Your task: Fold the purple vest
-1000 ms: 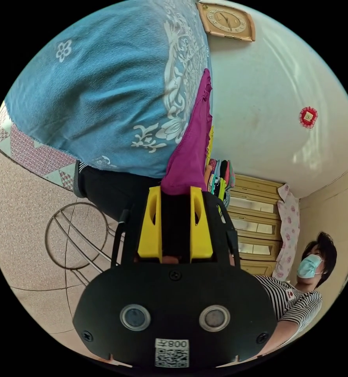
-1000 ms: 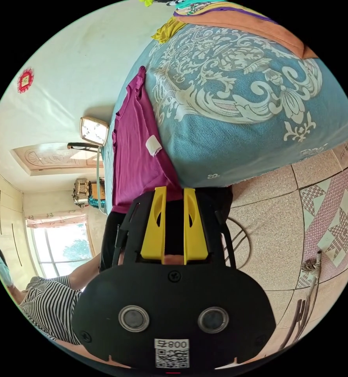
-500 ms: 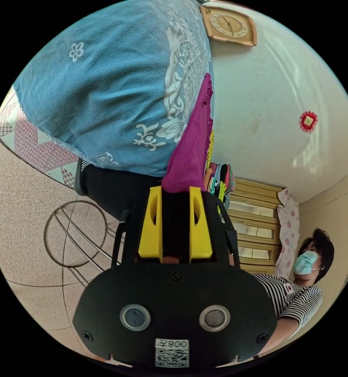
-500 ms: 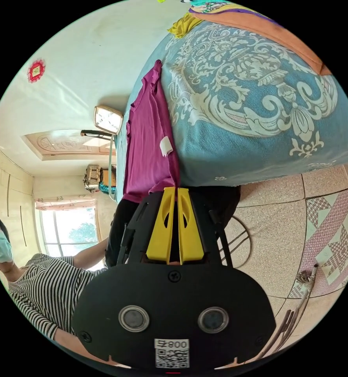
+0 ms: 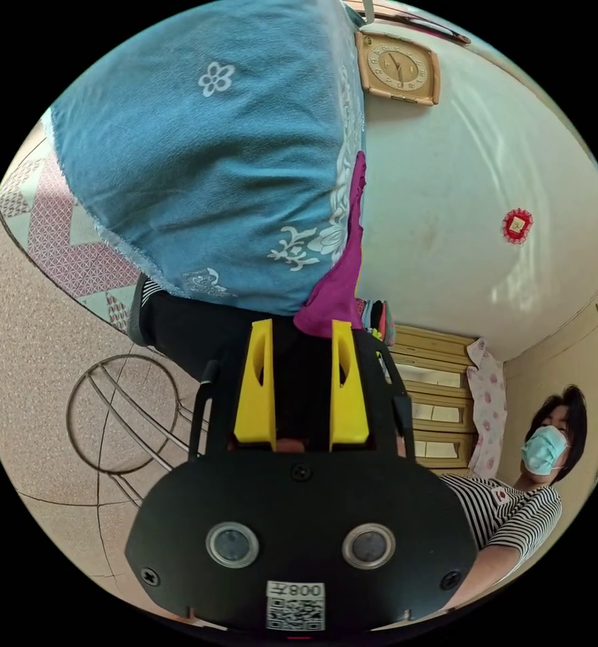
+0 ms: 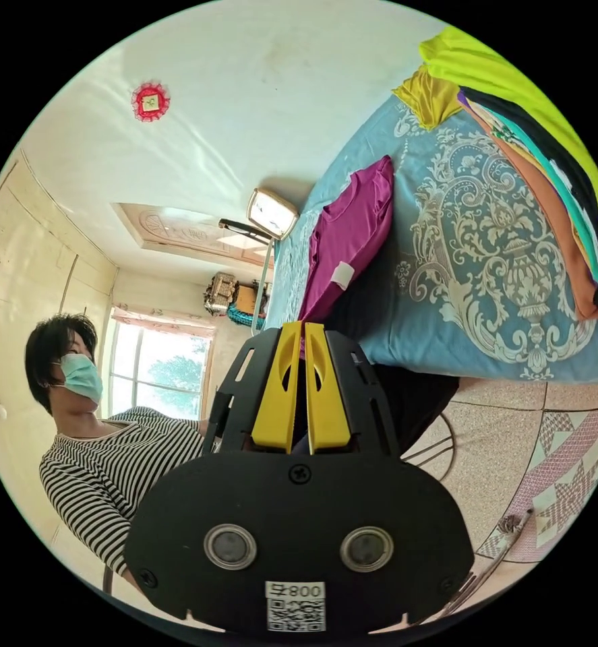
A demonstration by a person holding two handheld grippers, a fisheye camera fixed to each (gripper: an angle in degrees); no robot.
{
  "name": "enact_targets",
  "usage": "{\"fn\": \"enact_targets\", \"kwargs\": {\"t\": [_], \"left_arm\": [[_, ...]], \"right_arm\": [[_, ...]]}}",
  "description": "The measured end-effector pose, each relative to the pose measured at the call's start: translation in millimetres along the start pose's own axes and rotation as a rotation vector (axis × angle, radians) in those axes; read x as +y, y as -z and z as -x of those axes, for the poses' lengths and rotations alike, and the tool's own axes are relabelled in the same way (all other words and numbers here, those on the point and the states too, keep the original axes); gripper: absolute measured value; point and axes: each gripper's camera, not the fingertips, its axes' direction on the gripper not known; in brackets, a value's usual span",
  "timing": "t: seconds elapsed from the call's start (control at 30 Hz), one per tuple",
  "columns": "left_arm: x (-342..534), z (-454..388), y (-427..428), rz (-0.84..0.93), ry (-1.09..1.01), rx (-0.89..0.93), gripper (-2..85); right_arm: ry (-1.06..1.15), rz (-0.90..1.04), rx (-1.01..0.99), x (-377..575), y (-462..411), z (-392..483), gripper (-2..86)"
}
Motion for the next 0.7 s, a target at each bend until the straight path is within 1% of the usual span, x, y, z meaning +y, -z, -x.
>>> {"fn": "enact_targets", "kwargs": {"t": [0.13,0.3,0.4,0.6,0.7], "left_arm": [[-1,1,0,0.010,-0.023,0.022,12.8],[-6,-3,-3,0.072,-0.060,-0.016,12.3],[-9,-5,-3,0.075,-0.074,0.002,10.9],[-7,-7,4,0.091,-0.068,0.040,4.3],[-1,-15,19,0.076,-0.099,0.095,2.3]], "right_arm": [[0.015,-0.018,0.046,-14,8,14,0.3],[0.007,-0.046,0.065,-23,16,23,0.3],[-0.005,-0.039,0.093,-25,17,26,0.3],[-0.036,-0.046,0.115,-24,18,25,0.3],[-0.047,-0.048,0.112,-20,20,22,0.4]]}}
